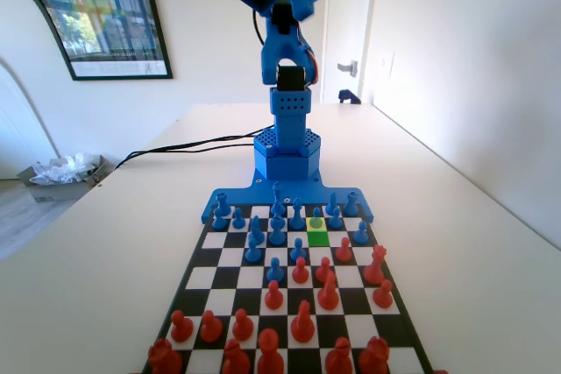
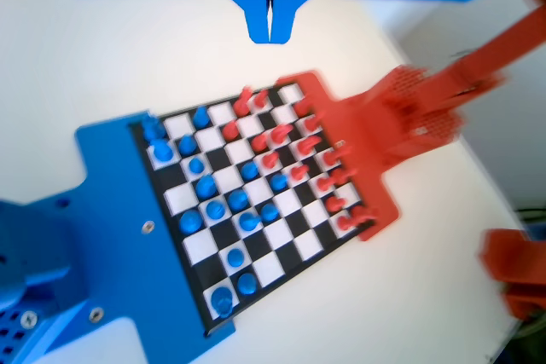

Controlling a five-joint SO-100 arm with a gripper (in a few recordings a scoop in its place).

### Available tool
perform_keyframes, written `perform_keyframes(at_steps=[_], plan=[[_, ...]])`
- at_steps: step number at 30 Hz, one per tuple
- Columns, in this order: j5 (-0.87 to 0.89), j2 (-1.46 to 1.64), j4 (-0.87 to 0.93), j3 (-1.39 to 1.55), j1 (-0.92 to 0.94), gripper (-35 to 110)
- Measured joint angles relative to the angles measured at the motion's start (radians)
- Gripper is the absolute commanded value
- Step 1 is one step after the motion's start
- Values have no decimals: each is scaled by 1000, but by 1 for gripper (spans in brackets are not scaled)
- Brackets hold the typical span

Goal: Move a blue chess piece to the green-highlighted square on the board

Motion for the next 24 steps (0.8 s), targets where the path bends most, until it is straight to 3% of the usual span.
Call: perform_keyframes(at_steps=[13, 24], plan=[[-132, -222, -114, 117, -21, 4], [-130, -272, -443, 428, -95, 8]])
